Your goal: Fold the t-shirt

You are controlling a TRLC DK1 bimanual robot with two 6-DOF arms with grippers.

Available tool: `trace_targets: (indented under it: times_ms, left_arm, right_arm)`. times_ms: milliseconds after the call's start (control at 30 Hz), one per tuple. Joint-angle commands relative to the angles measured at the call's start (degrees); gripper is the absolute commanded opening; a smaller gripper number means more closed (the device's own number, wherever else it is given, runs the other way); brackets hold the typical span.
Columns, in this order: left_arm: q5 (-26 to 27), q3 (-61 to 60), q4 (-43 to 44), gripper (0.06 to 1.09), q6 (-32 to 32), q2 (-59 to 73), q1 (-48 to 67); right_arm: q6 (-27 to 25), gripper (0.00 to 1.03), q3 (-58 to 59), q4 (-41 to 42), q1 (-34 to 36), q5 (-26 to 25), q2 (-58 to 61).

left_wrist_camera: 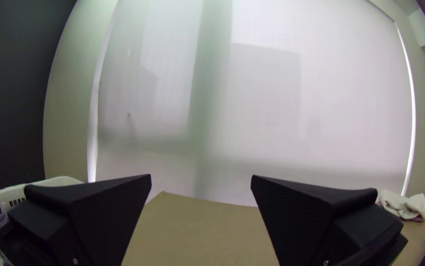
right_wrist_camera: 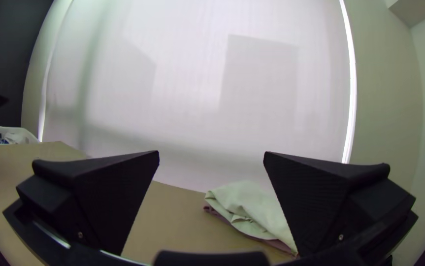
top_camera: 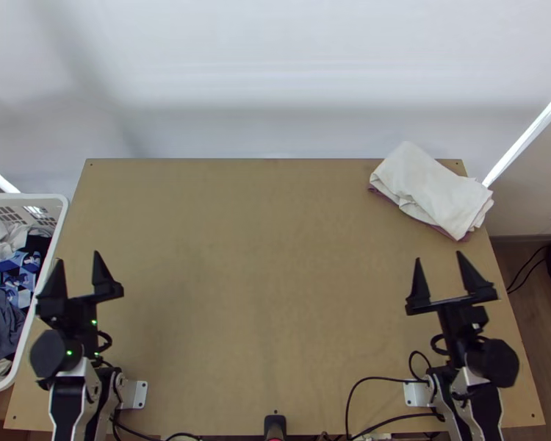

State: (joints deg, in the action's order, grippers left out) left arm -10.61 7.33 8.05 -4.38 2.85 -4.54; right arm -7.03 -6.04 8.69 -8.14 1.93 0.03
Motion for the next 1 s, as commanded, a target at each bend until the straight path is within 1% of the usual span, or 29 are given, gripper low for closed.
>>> trace_targets:
  times_ms: [0, 33, 100, 133, 167, 200, 267, 333, 967]
  left_arm:
    - [-0.6, -4.1, -0.7, 1.04, 1.2, -2.9, 0.3]
    - [-0.6, -4.1, -2.0, 1.04, 1.1, -2.9, 0.0]
    - [-0.6, -5.0, -2.0, 1.04, 1.2, -2.9, -0.3]
    - [-0.7, -5.5, -2.3, 1.04, 1.3, -2.9, -0.5]
    - [-0.7, -6.2, -2.2, 1.04, 1.7, -2.9, -0.7]
    - [-0.7, -7.2, -2.3, 1.04, 2.4, -2.9, -1.1]
    - [-0.6, -7.5, -5.4, 1.04, 3.7, -2.9, -2.1]
    - [-0.6, -7.5, -5.7, 1.04, 4.1, -2.9, -3.8]
    - [0.1, -7.4, -5.8, 1.04, 4.1, -2.9, -4.9]
  right_arm:
    - [-2.1, 0.99, 3.1, -1.9, -0.3, -0.7, -0.5]
    - [-2.7, 0.99, 3.8, -3.6, 0.0, -0.7, -0.5]
    - [-4.0, 0.99, 4.7, -9.0, 0.5, -1.1, -0.5]
    - [-3.5, 0.99, 4.6, -10.1, 0.8, -2.7, 0.0]
    - [-2.5, 0.99, 4.5, -10.4, 1.5, -3.5, 0.1]
    - [-2.5, 0.99, 4.5, -10.4, 2.6, -3.5, 0.1]
    - [-2.3, 0.99, 4.6, -10.1, 5.0, -3.4, -0.1]
    - [-2.3, 0.99, 4.6, -10.1, 6.1, -3.4, -0.1]
    - [-2.3, 0.99, 4.6, -10.0, 6.0, -3.4, -0.1]
